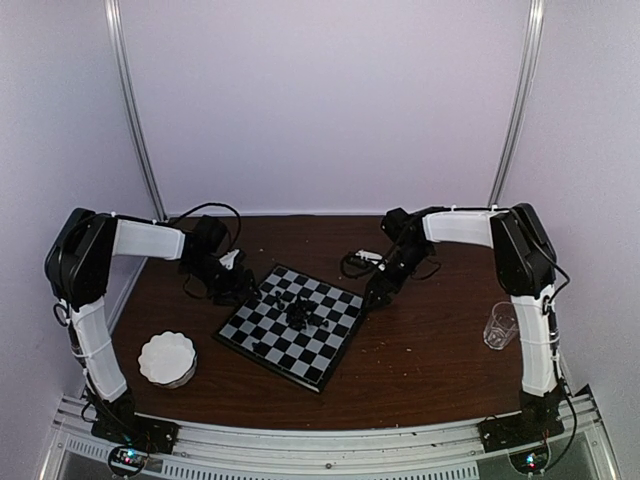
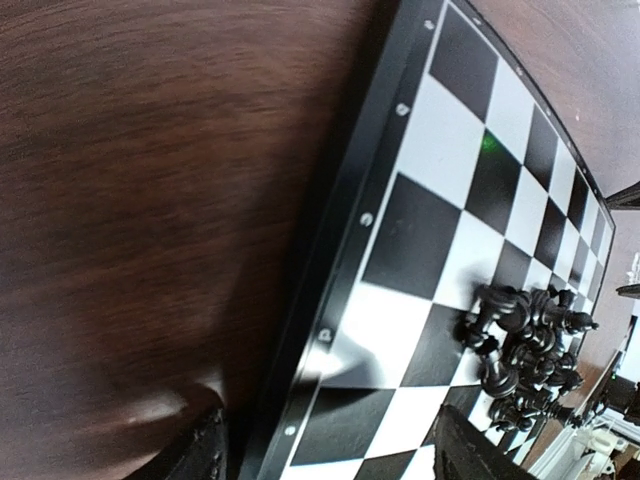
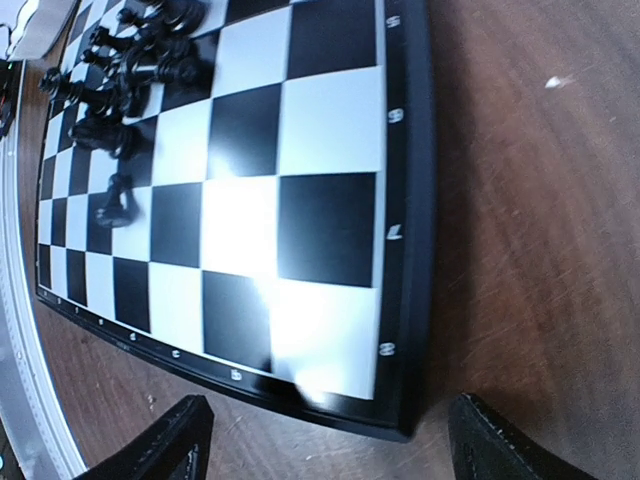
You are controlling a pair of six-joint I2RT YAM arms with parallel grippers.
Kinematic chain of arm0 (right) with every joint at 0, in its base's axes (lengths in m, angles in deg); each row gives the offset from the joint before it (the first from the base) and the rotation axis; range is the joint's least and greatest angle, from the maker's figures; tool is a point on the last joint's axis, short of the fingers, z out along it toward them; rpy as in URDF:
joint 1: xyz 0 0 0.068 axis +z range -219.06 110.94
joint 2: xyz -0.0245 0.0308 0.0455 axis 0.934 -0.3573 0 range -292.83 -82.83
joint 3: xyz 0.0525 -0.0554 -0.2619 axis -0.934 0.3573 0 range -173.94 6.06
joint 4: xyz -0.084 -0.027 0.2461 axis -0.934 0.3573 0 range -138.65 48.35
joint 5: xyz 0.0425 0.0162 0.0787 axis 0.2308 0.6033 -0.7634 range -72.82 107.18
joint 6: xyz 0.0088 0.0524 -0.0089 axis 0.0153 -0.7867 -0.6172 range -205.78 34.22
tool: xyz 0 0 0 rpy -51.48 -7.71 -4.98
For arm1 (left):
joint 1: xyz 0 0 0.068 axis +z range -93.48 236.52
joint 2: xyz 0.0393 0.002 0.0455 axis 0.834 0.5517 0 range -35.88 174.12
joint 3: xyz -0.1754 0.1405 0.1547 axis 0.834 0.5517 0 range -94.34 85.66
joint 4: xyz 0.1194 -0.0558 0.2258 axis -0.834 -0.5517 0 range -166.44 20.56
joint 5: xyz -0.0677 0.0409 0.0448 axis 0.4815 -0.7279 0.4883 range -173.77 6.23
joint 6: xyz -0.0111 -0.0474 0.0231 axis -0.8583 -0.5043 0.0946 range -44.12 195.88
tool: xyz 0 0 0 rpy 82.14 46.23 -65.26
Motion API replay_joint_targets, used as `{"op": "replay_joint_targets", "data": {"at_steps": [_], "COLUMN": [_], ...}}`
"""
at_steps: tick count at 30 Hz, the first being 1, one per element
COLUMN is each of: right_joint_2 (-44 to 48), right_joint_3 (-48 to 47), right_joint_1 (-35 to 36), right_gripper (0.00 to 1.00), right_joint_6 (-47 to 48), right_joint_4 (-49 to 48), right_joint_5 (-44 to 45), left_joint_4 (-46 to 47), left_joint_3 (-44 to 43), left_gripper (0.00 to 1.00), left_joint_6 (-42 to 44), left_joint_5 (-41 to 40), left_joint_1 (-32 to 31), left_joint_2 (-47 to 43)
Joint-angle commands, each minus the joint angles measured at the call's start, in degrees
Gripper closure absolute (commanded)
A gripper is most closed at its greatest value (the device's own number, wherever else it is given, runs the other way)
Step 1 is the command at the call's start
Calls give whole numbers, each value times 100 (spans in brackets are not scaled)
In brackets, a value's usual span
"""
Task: Set up the chess pieces on the board
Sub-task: Adjust the chessboard at the center of the board.
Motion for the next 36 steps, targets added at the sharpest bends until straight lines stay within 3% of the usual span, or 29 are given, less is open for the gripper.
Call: {"op": "replay_joint_targets", "data": {"at_steps": [1, 23, 31, 34, 36], "right_joint_2": [329, 1658, 1833, 1798, 1763], "right_joint_3": [402, 2328, 2601, 2588, 2577], "right_joint_1": [37, 38, 26, 3, -14], "right_gripper": [16, 22, 24, 25, 25], "right_joint_6": [302, 704, 515, 511, 526], "right_joint_4": [268, 274, -7, -48, -51], "right_joint_5": [-150, -253, -168, -219, -260], "left_joint_4": [117, 212, -866, -1209, -1562], "left_joint_3": [-78, -208, 176, 843, 1098], "left_gripper": [30, 32, 34, 42, 52], "left_joint_6": [70, 406, 197, -226, -529], "left_joint_5": [312, 308, -1994, -2866, -3132], "left_joint_1": [-220, -1106, -1278, -1755, -2095], "left_joint_2": [271, 314, -1607, -2362, -2584]}}
